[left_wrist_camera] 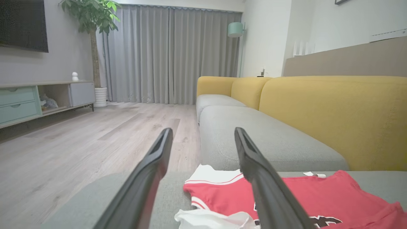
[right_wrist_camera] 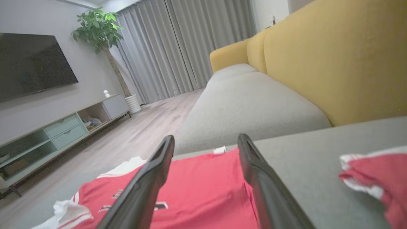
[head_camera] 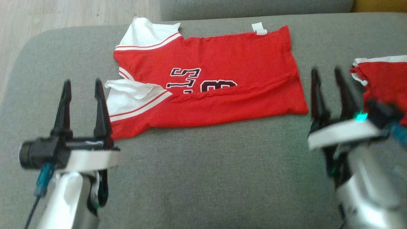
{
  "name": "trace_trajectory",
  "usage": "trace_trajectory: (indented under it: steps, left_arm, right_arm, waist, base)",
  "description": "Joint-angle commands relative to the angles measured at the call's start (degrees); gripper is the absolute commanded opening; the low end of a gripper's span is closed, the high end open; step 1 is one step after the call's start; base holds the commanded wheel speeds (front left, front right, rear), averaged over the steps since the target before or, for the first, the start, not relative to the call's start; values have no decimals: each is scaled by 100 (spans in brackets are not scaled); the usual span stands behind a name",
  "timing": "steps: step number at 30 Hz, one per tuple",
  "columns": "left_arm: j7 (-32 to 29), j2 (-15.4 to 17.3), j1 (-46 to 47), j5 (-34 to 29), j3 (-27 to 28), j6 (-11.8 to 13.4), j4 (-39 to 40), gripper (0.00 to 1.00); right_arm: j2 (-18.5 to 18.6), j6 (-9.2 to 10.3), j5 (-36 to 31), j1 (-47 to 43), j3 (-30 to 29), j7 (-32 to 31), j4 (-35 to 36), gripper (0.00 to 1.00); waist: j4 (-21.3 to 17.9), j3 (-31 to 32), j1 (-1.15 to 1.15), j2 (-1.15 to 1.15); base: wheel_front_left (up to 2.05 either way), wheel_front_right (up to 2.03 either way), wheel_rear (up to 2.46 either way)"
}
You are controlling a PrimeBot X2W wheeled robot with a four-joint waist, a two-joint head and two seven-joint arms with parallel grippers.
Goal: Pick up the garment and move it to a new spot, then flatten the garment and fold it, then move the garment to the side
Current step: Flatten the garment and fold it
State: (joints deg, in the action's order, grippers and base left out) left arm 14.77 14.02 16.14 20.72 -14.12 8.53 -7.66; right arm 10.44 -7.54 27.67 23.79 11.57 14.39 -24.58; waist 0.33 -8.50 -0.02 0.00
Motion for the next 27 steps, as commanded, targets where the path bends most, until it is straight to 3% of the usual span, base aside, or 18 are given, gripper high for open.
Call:
trace_trajectory:
  steps: [1, 5, 11, 16, 27]
  left_arm:
    - [22, 44, 104, -92, 350, -26, 256, 100]
    - [22, -336, -530, -401, 716, -259, 342, 100]
    - [22, -640, -725, -696, 1020, -587, 163, 100]
    - [22, -663, -423, -905, 1074, -802, -460, 100]
    - [-379, -372, 697, -1087, 1115, -526, -2684, 100]
  right_arm:
    - [-204, 5, -239, -132, -83, 60, 314, 100]
    - [-674, 5, -948, -931, -536, 60, 757, 100]
    - [-752, 5, -1018, -1203, -501, 61, 968, 100]
    - [-755, 5, -960, -1106, -366, 61, 1075, 100]
    - [-756, 5, -915, -918, -256, 61, 1263, 100]
  waist:
    - [-20, 36, 2, 0]
    - [-60, 72, 2, 0]
    - [-133, 1, 2, 0]
    - [-182, -238, 2, 0]
    - [-326, -802, 2, 0]
  base:
    - [0, 0, 0]
    - [0, 0, 0]
    - [0, 0, 0]
    - [0, 0, 0]
    - [0, 0, 0]
